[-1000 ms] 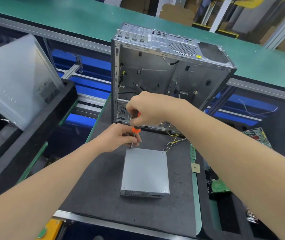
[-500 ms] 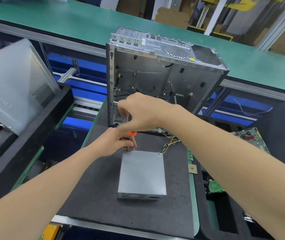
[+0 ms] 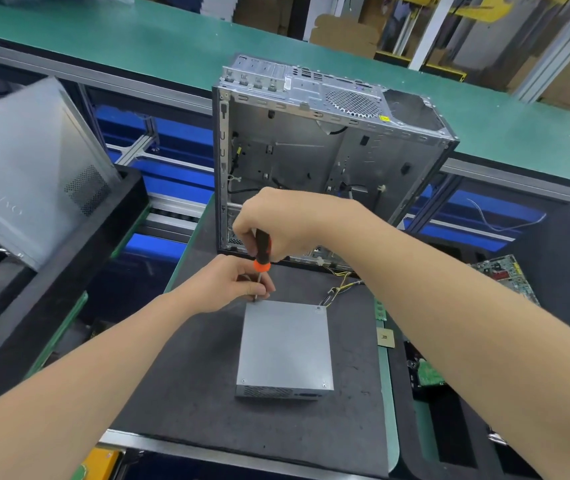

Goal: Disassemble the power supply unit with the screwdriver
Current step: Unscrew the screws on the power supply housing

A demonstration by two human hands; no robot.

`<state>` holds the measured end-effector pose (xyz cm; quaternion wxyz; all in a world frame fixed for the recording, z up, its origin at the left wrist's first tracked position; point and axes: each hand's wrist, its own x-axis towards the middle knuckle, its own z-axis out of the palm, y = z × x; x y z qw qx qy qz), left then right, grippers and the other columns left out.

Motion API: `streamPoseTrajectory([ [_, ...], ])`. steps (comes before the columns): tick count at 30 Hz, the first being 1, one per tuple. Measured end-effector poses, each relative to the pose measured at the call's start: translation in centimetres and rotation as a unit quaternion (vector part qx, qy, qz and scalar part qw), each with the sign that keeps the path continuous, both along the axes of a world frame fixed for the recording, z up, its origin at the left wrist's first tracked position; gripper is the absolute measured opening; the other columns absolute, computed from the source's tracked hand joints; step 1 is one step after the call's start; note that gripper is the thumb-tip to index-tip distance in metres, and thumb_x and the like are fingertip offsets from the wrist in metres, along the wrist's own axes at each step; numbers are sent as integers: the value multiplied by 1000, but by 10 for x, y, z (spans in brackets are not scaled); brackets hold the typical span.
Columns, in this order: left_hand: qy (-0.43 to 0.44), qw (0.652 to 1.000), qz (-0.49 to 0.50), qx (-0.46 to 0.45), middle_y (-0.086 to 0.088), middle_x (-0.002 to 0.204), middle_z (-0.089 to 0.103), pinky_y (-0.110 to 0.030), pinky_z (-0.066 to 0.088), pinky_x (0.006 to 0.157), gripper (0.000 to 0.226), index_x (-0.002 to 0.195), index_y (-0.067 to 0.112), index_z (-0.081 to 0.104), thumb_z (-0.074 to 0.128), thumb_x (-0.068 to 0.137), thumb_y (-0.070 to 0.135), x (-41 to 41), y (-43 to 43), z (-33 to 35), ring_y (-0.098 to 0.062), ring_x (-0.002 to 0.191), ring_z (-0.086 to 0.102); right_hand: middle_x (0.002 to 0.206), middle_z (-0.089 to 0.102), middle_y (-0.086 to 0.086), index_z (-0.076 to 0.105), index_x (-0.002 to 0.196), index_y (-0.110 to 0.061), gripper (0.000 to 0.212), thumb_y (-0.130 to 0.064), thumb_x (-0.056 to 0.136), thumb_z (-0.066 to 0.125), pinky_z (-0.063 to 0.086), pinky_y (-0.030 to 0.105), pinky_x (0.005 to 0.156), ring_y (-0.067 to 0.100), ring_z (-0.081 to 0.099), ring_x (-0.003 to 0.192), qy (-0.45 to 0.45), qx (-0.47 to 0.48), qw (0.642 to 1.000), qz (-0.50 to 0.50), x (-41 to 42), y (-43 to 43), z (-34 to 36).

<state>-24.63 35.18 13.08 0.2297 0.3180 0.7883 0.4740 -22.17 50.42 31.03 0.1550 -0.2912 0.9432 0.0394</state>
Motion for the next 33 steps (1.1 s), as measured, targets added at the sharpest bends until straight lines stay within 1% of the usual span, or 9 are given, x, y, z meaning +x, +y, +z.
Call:
streamPoseTrajectory([
  [3, 29, 999, -4, -24, 10, 89, 79, -15, 56, 85, 24, 91, 35, 80, 70, 100, 15, 1, 0, 0, -10, 87, 74, 79, 63, -8, 65, 71, -24, 30, 5, 77, 64, 38, 22, 57, 17, 62, 84, 0, 4, 1000, 18, 2, -5, -9],
  [7, 13, 1000, 7, -4, 5, 87, 80, -28, 60, 89, 18, 91, 25, 80, 70, 99, 12, 3, 1, 0, -15, 87, 75, 86, 59, -9, 66, 88, -22, 8, -17, 83, 70, 50, 31, 68, 20, 59, 93, -2, 6, 1000, 9, 1, -5, -5],
  [12, -6, 1000, 16, 3, 1, 86, 80, -36, 61, 92, 17, 91, 21, 80, 70, 99, 11, 1, 3, -2, -18, 88, 76, 69, 51, -2, 48, 67, -19, 66, -82, 87, 47, 35, 29, 49, 19, 53, 60, 146, 0, 975, -165, 4, -10, -13],
  [16, -27, 1000, 1, 8, 4, 89, 81, -21, 60, 85, 18, 92, 31, 82, 74, 97, 17, -4, 2, -2, -14, 90, 77, 64, 49, 1, 42, 68, -16, 52, -56, 98, 55, 31, 27, 46, 19, 50, 52, 87, -16, 972, -217, 1, -11, -21],
  [22, -69, 997, -7, 37, 1, 100, 81, -29, 64, 85, 21, 106, 34, 82, 74, 98, 17, -10, 0, 2, -19, 95, 78, 81, 66, -5, 69, 84, -18, 10, -23, 81, 77, 49, 30, 58, 17, 63, 76, 21, -12, 999, -42, -6, 0, -6],
  [26, -72, 997, -16, 33, 2, 101, 81, -32, 64, 87, 22, 106, 33, 82, 71, 100, 15, -9, -1, 3, -17, 101, 78, 72, 62, -12, 66, 68, -25, 29, 3, 75, 66, 41, 22, 58, 14, 63, 75, -2, -24, 1000, -3, -3, -1, -7],
  [29, -73, 997, -7, 38, -1, 98, 81, -38, 64, 89, 21, 101, 26, 83, 70, 100, 10, -8, -1, 1, -19, 99, 78, 75, 62, -12, 67, 77, -22, 20, -2, 77, 66, 46, 25, 61, 17, 62, 81, 0, -14, 1000, -9, -2, -2, -9],
  [31, -68, 997, -4, 37, -4, 94, 81, -41, 65, 88, 21, 97, 25, 83, 70, 100, 9, -8, 1, 1, -21, 95, 78, 82, 63, -8, 65, 87, -19, 8, -24, 82, 71, 53, 33, 67, 21, 62, 87, 8, -8, 999, -30, -2, -1, -6],
  [33, -67, 997, -1, 36, -5, 94, 81, -42, 65, 88, 22, 94, 27, 82, 70, 99, 9, -8, 2, 1, -22, 94, 78, 80, 60, -3, 58, 82, -19, 39, -57, 87, 65, 52, 36, 58, 21, 63, 76, 58, -16, 993, -97, -1, -2, -8],
])
